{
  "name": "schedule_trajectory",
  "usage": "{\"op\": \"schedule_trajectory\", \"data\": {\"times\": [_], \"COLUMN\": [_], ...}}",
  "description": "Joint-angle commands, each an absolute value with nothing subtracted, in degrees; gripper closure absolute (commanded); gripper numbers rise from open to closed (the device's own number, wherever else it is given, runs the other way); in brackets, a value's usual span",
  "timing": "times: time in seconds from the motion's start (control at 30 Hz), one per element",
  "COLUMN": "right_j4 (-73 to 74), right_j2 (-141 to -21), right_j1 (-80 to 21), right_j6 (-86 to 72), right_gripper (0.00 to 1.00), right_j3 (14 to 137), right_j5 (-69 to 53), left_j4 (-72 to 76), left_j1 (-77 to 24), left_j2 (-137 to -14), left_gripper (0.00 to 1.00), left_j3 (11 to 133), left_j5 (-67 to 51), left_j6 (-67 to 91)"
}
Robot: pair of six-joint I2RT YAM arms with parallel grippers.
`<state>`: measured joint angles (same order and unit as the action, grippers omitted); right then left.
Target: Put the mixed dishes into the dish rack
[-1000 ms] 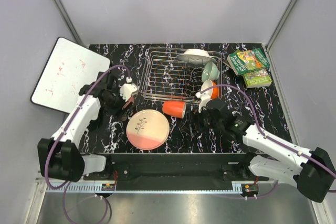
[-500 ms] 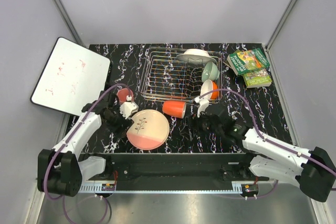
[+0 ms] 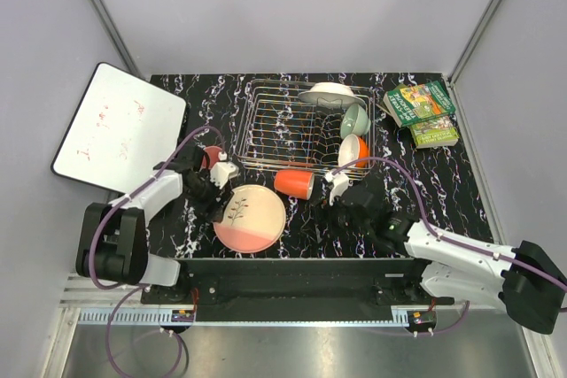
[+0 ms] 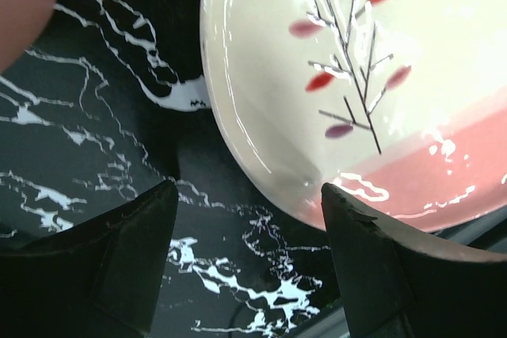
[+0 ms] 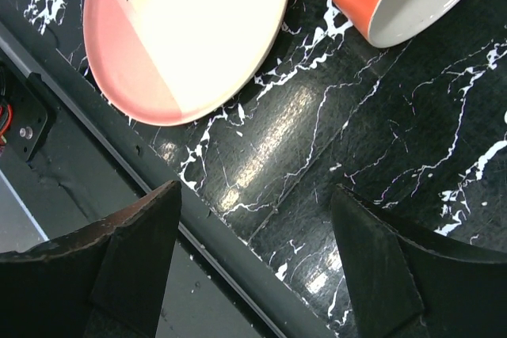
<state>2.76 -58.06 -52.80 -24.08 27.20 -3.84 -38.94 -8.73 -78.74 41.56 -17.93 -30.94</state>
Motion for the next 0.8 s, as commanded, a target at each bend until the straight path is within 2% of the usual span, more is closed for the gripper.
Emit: {"op": "schedule_trajectory", "data": {"times": [0.0,0.13,0.47,0.57,0.6,0.63,0.77], "right_j4": [-3.2,-4.9,-6.8,-6.9,-7.2,-7.4,-7.8], "right_j2": [-58.4,-60.0,-61.6,-61.2,-61.2,-61.2,-61.6], "right_j1": [-53.3,-53.4,-53.4,-53.4,-53.4,-53.4,-53.4], "right_j6": [-24.8,-25.0,-24.3,-24.2,-24.3,-24.3,-24.3], "right_gripper": [0.18,0.18,0.18,0.19,0.18,0.18,0.19], "right_j3": [26.5,25.9,25.3,24.5,24.3,24.2,23.6], "right_j5": [-1.4,-1.7,-1.6,-1.4,-1.4,-1.3,-2.1], "left_j4": [-34.9,-35.2,-39.3,-39.9,-40.1,-40.2,-40.6], "left_j1": [-9.2,-10.5,-15.1,-15.8,-16.0,-16.3,-16.6], "left_j2": [-81.4,-83.9,-84.8,-84.7,-84.8,-84.7,-84.9], "left_gripper": [0.24,0.24,0.32,0.38,0.41,0.49,0.6], "left_j3": [45.4,46.8,47.0,46.8,46.7,46.7,47.5], "left_j5": [-21.6,-22.3,-23.1,-22.8,-22.6,-22.7,-23.1], "left_j6": [-28.2,-27.7,-29.9,-30.8,-30.8,-30.9,-30.7]}}
